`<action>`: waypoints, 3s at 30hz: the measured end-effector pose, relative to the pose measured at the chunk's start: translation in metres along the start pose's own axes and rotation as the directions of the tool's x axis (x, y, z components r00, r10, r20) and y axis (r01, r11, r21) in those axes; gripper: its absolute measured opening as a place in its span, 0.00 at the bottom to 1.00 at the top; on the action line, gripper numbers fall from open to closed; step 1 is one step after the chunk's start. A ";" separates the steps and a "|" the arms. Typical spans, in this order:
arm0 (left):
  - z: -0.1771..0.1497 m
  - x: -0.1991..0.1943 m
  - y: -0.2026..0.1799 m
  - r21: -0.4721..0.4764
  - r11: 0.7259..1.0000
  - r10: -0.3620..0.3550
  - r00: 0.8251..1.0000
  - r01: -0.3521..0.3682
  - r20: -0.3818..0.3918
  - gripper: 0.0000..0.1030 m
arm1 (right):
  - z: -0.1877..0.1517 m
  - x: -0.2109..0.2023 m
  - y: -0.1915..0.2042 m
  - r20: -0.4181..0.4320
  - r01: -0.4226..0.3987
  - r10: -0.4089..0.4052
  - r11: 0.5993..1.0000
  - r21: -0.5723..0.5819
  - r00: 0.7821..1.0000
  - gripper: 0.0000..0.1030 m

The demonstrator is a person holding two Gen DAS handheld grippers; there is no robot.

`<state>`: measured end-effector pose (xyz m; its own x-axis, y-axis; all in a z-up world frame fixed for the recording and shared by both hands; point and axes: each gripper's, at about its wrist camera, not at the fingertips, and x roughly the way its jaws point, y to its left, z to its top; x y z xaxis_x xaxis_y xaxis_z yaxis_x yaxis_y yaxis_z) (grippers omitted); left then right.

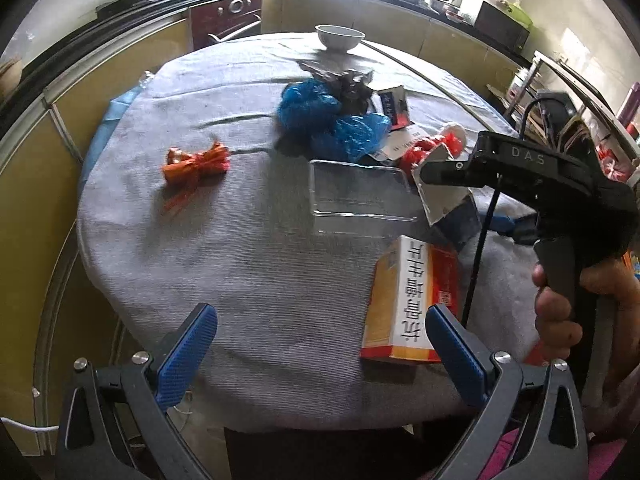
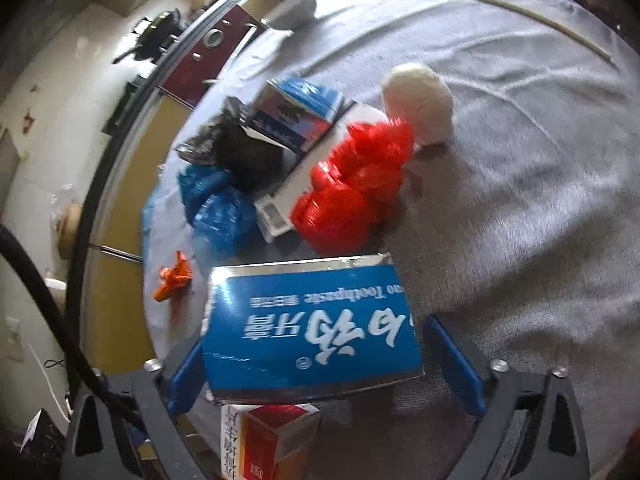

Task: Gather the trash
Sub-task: 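Grasp the blue toothpaste box with the right gripper while the left grasps the medicine box, then carry both boxes to the red basket and open both grippers over it, then return to the table and grasp the red plastic bag with the right gripper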

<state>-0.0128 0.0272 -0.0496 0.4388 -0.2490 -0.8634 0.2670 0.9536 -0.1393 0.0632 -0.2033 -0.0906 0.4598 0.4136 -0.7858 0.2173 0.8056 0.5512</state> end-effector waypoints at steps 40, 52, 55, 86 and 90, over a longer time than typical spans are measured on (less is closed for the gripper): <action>0.023 0.039 -0.108 0.214 0.965 -0.139 0.988 0.150 -0.066 0.49 | -0.042 -0.167 -0.153 0.333 0.024 -0.043 0.998 0.063 0.942 0.87; 0.039 0.052 -0.271 0.513 0.776 -0.325 0.930 0.367 -0.173 0.49 | -0.086 -0.225 -0.257 0.380 0.068 -0.192 0.947 0.315 0.905 0.88; 0.033 0.058 -0.315 0.552 0.724 -0.356 0.909 0.414 -0.216 0.50 | -0.099 -0.239 -0.282 0.384 0.062 -0.215 0.926 0.373 0.898 0.88; 0.041 -0.004 -0.107 0.258 0.964 -0.087 0.994 0.068 0.060 0.69 | -0.099 -0.267 -0.289 0.439 0.157 -0.346 0.898 0.410 0.829 0.91; 0.043 -0.017 -0.054 0.155 0.987 0.012 0.994 -0.030 0.111 0.69 | -0.090 -0.268 -0.277 0.449 0.181 -0.350 0.908 0.377 0.822 0.91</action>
<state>0.0019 -0.0274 -0.0071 0.5344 -0.2543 -0.8061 0.3840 0.9226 -0.0365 -0.1973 -0.4991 -0.0577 0.6886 -0.1329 -0.7128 0.6054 0.6465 0.4644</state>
